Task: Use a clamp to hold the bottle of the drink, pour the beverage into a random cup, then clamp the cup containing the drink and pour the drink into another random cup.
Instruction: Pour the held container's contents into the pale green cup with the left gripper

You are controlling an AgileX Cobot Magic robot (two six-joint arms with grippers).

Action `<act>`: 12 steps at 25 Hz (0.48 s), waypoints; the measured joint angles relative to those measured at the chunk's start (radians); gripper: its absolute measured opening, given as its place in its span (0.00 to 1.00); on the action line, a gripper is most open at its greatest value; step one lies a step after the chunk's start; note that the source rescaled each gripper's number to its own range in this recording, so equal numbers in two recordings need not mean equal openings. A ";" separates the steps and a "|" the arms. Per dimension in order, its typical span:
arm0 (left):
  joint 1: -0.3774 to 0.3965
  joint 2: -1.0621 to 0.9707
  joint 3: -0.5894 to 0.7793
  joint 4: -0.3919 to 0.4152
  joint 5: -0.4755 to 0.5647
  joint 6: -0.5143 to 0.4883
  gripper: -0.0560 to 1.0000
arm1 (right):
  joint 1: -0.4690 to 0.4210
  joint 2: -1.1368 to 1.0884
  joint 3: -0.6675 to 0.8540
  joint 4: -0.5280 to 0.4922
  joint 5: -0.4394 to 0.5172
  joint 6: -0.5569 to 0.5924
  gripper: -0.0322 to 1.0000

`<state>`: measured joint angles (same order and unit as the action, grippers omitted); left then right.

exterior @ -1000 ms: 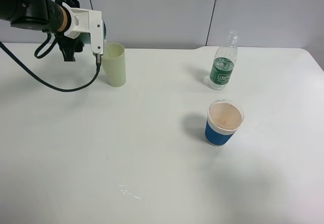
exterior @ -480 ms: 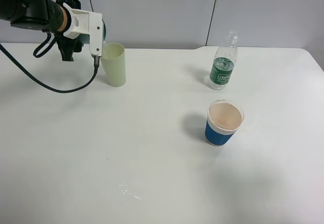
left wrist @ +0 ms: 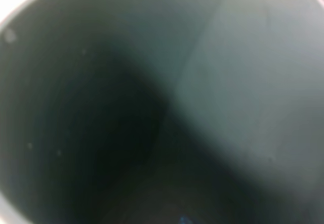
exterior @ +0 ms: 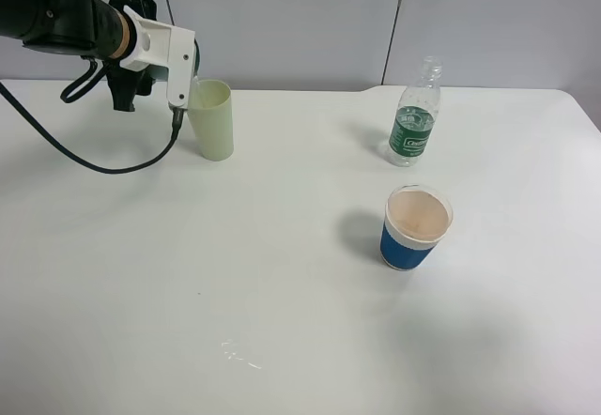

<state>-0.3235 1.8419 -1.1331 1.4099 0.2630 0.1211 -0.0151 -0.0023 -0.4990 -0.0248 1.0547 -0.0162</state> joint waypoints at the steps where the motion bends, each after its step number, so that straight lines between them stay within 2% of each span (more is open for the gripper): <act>1: 0.000 0.000 0.000 0.007 0.004 0.000 0.06 | 0.000 0.000 0.000 0.000 0.000 0.000 0.85; 7: -0.002 0.000 0.000 0.043 0.026 0.003 0.06 | 0.000 0.000 0.000 0.000 0.000 0.000 0.85; 12: -0.002 0.000 0.000 0.046 0.034 0.050 0.06 | 0.000 0.000 0.000 0.000 0.000 0.000 0.85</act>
<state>-0.3257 1.8419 -1.1331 1.4557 0.2966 0.1715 -0.0151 -0.0023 -0.4990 -0.0248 1.0547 -0.0162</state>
